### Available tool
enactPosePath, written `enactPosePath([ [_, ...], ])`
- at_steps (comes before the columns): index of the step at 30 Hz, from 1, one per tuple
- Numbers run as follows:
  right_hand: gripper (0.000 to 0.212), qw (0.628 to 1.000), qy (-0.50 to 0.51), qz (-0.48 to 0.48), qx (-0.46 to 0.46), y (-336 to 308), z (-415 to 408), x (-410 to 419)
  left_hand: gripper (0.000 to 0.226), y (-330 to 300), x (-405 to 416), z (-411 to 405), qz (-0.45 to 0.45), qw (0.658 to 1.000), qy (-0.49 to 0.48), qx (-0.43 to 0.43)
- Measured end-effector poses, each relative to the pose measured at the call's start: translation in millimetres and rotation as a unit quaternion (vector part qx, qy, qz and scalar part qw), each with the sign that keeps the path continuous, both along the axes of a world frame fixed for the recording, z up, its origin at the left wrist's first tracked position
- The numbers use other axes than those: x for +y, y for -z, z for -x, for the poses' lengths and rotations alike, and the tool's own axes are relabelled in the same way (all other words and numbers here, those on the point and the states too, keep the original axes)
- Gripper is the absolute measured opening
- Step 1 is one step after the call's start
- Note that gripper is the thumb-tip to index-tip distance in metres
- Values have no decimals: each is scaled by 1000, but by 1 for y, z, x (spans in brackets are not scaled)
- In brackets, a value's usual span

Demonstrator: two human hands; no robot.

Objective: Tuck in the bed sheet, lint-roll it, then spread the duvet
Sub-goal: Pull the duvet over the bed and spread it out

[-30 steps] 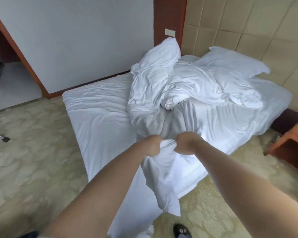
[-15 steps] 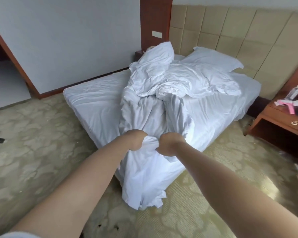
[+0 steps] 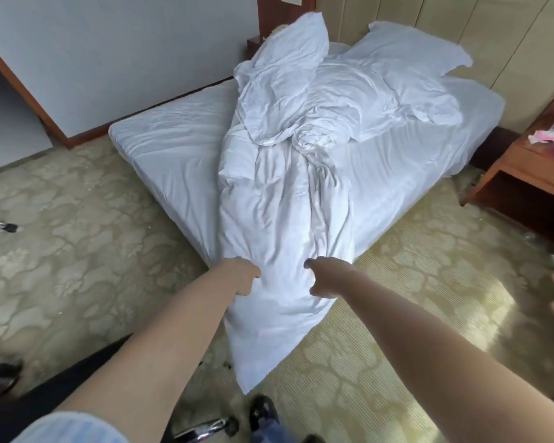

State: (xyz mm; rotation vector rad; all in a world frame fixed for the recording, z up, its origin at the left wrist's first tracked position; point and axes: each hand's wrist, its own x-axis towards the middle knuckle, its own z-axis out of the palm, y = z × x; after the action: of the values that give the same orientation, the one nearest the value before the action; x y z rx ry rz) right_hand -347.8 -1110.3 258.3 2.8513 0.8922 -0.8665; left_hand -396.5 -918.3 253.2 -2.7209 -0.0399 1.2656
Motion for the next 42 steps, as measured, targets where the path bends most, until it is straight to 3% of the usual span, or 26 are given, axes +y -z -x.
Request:
enactPosePath([
  [6, 64, 999, -27, -36, -12, -3, -14, 17, 59, -15, 20, -3, 25, 995, -88, -34],
  [14, 63, 997, -47, -50, -41, -14, -54, 83, 57, -35, 83, -41, 32, 990, -95, -101],
  [29, 59, 997, -7, -7, -71, -25, -185, 302, 58, -48, 303, -187, 67, 986, -43, -143],
  [42, 55, 996, 76, -28, -30, 39, -373, 434, 65, -15, 435, -384, 44, 992, 36, -116],
])
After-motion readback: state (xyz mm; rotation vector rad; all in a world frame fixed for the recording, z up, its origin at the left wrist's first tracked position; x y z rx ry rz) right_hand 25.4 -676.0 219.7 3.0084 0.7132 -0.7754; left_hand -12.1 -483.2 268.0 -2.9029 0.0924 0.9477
